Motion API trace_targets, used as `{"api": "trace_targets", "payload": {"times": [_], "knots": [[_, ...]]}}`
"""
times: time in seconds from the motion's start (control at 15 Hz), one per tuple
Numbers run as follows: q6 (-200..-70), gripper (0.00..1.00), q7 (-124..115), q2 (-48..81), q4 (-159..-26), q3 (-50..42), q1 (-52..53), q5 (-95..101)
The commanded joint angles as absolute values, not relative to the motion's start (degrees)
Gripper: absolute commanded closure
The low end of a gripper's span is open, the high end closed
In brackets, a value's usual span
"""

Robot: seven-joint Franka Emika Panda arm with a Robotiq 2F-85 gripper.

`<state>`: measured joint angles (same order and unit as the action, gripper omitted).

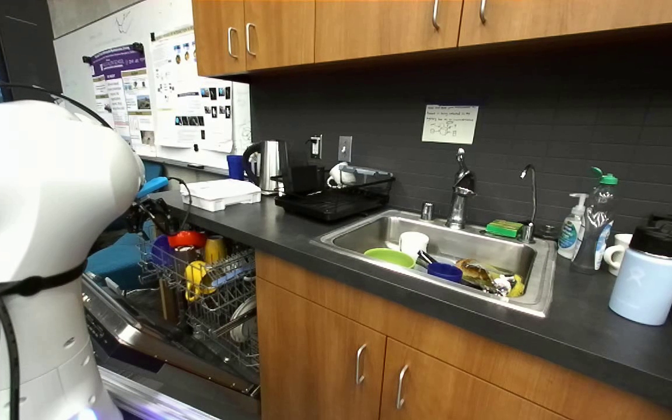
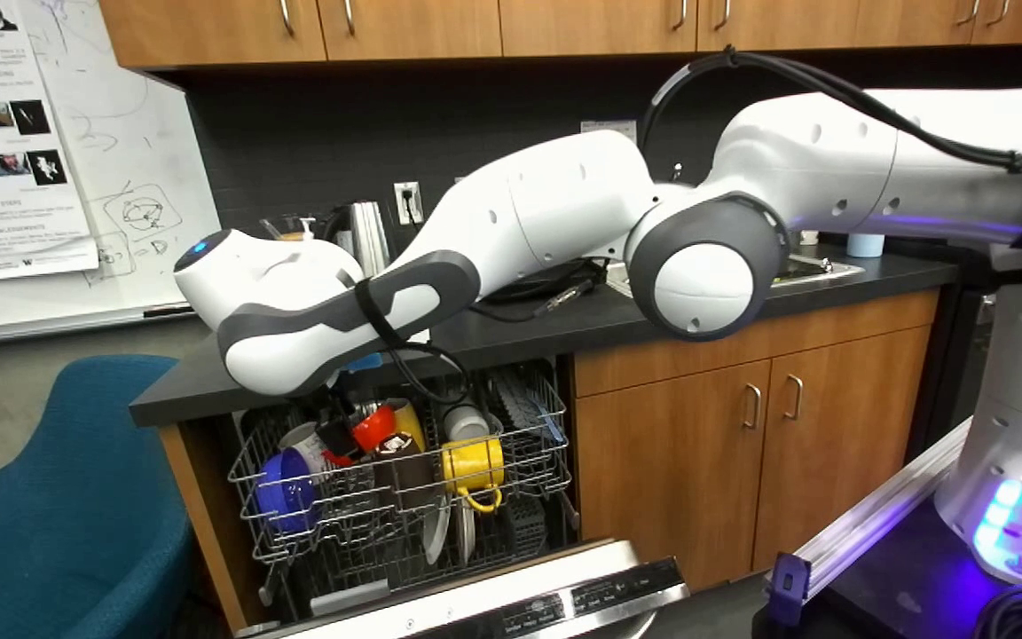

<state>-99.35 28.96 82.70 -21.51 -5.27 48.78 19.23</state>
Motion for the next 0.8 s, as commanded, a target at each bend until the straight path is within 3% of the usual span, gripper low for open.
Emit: {"api": "trace_targets", "payload": {"times": [0.0, 0.73], "knots": [[-98.59, 0.00, 31.42, 83.70, -20.26, -6.89, 50.37, 21.21], [-96.58, 0.00, 36.26, 83.25, -21.10, -9.23, 51.17, 23.27]]}}
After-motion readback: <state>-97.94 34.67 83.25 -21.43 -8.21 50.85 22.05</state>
